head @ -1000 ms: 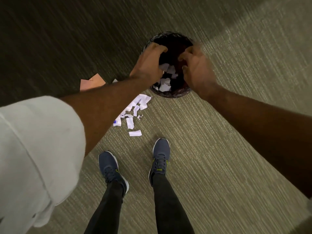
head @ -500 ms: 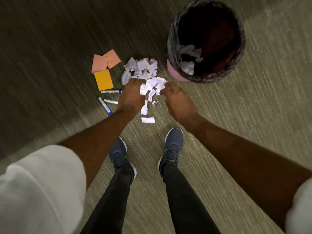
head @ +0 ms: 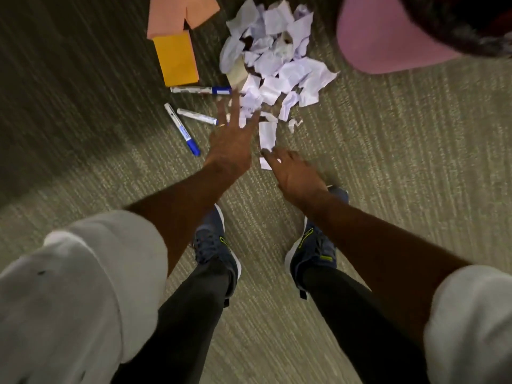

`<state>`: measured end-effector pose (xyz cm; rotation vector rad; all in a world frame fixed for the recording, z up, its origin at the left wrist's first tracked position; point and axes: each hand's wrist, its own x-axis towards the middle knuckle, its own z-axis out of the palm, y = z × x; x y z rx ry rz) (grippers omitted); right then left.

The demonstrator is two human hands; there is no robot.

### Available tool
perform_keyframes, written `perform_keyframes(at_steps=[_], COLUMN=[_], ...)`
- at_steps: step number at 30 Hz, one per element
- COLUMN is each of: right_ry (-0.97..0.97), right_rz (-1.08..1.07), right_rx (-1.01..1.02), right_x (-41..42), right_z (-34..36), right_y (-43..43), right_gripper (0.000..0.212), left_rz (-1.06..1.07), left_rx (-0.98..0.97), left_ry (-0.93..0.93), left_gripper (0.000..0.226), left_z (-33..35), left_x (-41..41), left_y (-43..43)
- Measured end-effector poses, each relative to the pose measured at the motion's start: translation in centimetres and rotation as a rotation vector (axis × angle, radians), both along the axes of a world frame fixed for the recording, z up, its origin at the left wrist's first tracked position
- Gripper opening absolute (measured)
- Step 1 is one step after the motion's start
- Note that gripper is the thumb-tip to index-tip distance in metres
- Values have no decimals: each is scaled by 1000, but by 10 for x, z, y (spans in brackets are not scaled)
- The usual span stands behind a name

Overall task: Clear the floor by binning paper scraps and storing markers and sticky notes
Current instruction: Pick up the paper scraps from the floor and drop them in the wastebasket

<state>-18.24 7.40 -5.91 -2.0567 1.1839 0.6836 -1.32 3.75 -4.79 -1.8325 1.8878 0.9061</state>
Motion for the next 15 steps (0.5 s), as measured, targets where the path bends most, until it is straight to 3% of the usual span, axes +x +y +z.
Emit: perform_keyframes(at_steps=[3, 9, 15], right_ry=[9, -21, -12], right_rz=[-34, -2, 109], right_rx=[-95, -118, -124], right_x=[11, 20, 20], right_z=[-26, -56, -65], right_y=[6, -22, -43], right_gripper=[94, 104, 87], left_rz=[-207, -277, -241], left_rx=[-79, -39, -17], left_ry=[-35, -13, 55], left_gripper=[108, 99, 75], left_z=[-27, -56, -69], left_x=[3, 13, 21], left_y=[-6, -39, -52])
